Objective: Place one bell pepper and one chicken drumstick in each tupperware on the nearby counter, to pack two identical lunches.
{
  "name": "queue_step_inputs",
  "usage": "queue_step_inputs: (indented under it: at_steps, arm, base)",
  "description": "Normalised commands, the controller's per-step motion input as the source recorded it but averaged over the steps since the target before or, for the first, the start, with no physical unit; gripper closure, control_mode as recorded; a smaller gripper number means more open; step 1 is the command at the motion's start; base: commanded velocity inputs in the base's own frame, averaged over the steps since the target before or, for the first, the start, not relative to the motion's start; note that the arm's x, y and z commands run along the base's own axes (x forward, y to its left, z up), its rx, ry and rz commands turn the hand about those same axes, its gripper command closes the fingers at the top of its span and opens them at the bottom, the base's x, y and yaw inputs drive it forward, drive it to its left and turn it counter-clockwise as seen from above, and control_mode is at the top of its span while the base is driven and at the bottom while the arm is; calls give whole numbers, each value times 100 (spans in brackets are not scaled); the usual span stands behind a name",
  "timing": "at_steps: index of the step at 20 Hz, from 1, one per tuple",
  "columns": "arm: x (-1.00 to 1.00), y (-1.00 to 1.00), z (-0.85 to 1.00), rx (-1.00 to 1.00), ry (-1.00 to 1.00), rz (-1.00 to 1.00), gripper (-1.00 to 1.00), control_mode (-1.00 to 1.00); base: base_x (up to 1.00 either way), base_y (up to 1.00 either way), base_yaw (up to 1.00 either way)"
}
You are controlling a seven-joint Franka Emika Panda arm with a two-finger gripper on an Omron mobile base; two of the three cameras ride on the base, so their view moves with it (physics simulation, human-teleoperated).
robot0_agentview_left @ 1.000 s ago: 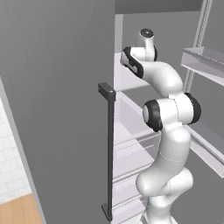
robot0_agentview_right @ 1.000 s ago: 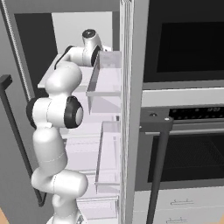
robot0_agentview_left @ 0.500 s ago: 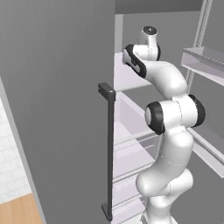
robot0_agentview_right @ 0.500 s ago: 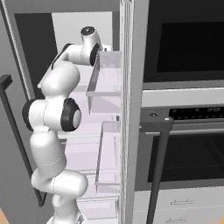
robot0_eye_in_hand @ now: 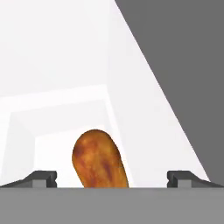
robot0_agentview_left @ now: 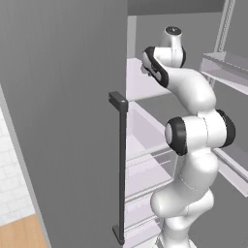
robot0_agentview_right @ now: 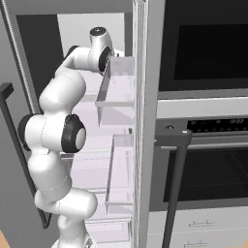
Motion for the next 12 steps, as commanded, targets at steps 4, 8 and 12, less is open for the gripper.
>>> queue_step_inputs:
  at_steps: [4,8,12]
  arm:
    - [-48,0,-18,-2,9,0,-100,-100]
    - [-15,0,-50,-6,5,0,-100,-100]
    - [42,0,-49,-2,0,0,-100,-100]
  base:
    - [0,0,0]
    - [0,0,0]
    - [0,0,0]
